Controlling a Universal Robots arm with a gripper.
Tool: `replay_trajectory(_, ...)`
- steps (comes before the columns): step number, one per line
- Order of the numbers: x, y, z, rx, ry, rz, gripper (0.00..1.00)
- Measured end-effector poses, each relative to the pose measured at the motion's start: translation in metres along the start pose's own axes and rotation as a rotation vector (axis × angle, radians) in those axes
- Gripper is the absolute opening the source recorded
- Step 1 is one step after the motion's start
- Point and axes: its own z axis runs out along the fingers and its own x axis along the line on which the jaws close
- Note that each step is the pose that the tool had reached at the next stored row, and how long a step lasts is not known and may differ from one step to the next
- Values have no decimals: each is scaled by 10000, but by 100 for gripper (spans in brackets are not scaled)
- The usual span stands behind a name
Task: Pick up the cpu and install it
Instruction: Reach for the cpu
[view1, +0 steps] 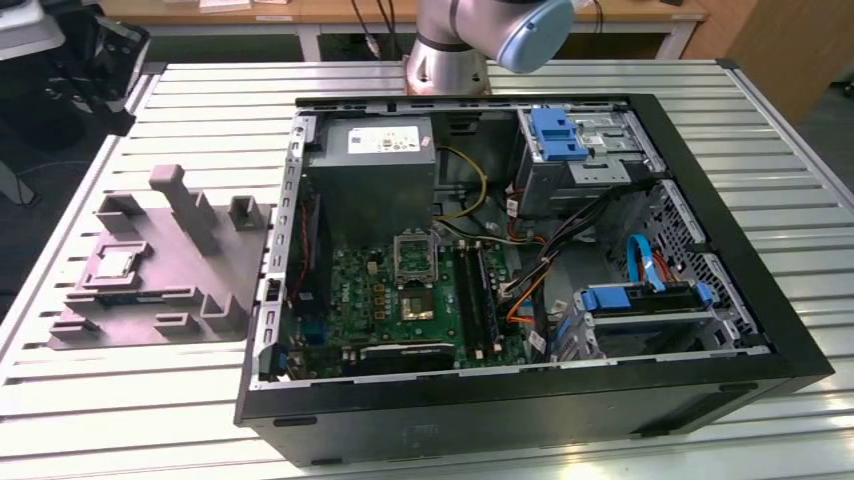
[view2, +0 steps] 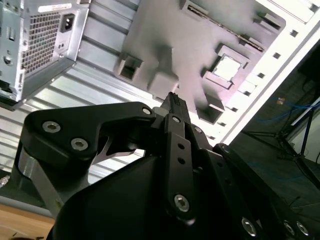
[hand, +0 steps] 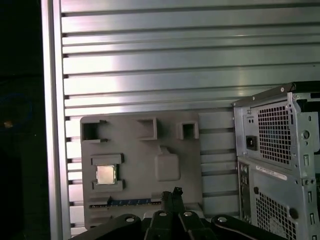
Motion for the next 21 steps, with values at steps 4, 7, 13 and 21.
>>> replay_trajectory(4,168,-12,3,-1,-1,1,11)
replay_trajectory(7,277,-20,6,-1,0,-1,11)
replay_trajectory(13,506,-38,14,-1,1,0,11)
replay_trajectory(21,794,-60,25,-1,2,1,11)
